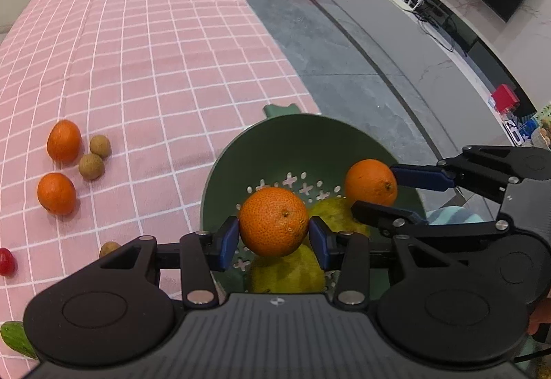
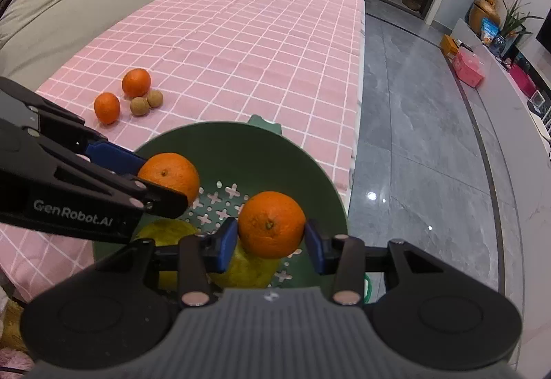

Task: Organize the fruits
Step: 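Carry the orange into the colander with the left tool while the right tool carries another orange, then open the left tool over the colander and withdraw it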

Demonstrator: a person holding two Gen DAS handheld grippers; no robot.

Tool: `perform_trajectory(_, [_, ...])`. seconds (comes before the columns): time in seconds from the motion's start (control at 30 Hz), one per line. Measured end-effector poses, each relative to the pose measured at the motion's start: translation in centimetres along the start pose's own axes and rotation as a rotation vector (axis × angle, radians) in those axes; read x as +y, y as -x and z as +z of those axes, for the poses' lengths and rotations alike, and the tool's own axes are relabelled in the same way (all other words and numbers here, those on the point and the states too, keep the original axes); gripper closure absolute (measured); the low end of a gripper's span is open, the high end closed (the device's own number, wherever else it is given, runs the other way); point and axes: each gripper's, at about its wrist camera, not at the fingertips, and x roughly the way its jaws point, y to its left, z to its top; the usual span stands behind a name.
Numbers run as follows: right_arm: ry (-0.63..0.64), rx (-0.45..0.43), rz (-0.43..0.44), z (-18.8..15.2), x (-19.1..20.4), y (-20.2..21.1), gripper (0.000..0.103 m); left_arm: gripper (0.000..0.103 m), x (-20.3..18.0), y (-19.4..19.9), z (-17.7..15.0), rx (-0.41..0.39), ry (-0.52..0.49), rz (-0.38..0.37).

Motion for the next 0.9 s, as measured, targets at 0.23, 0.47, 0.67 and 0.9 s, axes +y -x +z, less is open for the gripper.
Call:
perform_trajectory(0.23, [0.009, 0.004, -0.005, 0.5, 0.0, -0.8, 0.063, 0.053, 0.5, -0.9, 0.1, 0.016, 0.012, 0.012])
perform_trajectory(0.47, [0.016, -0.005, -0.011, 0.7, -0.2, -0.9, 0.064, 0.052, 0.4, -0.8, 0.1, 0.008, 0.006, 0.009])
perform_trajectory(0.67, [0.016, -0.009, -0.018, 0.8, -0.2, -0.8, 0.065, 0.044, 0.7, -0.6, 0.1, 0.005, 0.028, 0.001])
perform_trajectory(0.9, [0.006, -0.022, -0.052, 0.8, 0.1, 0.3, 0.056, 0.036, 0.7, 0.9, 0.3, -0.042, 0.042, 0.008])
